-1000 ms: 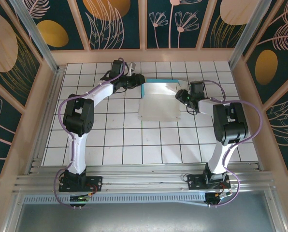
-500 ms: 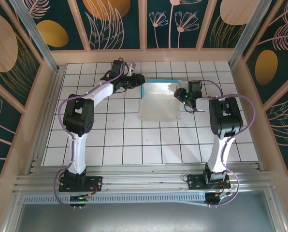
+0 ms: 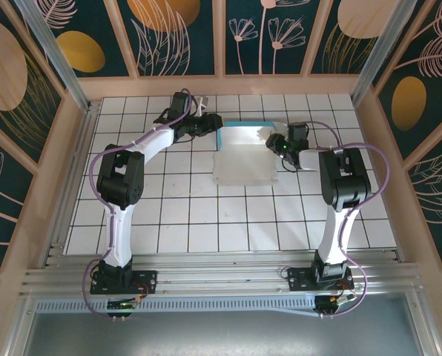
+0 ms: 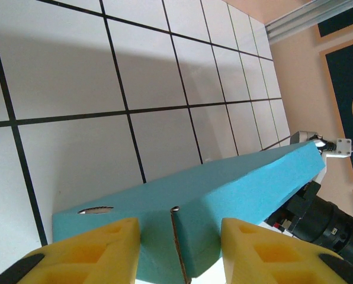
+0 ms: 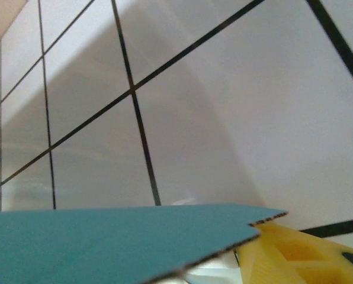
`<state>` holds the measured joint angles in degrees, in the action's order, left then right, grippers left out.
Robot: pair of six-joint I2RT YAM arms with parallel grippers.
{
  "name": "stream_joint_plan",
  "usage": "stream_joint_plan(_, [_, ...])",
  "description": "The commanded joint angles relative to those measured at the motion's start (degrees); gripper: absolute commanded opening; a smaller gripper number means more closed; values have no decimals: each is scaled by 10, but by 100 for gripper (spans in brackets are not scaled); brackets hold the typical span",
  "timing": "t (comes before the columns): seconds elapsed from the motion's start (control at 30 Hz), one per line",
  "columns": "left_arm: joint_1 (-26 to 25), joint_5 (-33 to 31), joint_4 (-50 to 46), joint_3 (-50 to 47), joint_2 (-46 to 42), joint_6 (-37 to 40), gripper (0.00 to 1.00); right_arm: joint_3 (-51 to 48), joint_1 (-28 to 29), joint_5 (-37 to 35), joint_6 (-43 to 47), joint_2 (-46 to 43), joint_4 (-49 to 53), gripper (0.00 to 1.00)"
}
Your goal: Fold the paper box
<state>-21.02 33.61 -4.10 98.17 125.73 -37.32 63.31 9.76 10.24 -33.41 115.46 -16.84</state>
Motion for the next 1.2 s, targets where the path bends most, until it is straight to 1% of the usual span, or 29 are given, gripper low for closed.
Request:
stream_joint_plan(0.0, [-3, 2, -7, 0, -1, -3, 40, 6, 11, 30, -8, 17, -34, 50])
stream_joint_plan(0.1, [-3, 5, -5, 0, -1, -4, 40, -3, 13, 39, -12, 11, -60, 47])
stream_joint_plan(0.17, [-4, 6, -5, 2, -2, -5, 40, -8, 15, 32, -10, 4, -72, 46])
stream_joint_plan(0.33, [-3, 6, -6, 4, -4, -1, 40, -22, 26, 24, 15, -9, -111, 45])
stream_joint_plan(0.5, [-3, 8, -6, 6, 0, -2, 40, -18, 42, 16, 43, 4, -121, 44])
stream_joint_plan(0.63, [-3, 9, -6, 7, 2, -5, 40, -9, 55, -7, 64, 22, -110, 40])
stream_joint_plan(0.9, [-3, 11, -10, 13, 6, -6, 40, -4, 73, -43, 89, 47, -99, 27])
stream_joint_plan(1.17, [-3, 11, -10, 12, 7, -6, 40, 15, 98, -95, 132, 56, -73, 24])
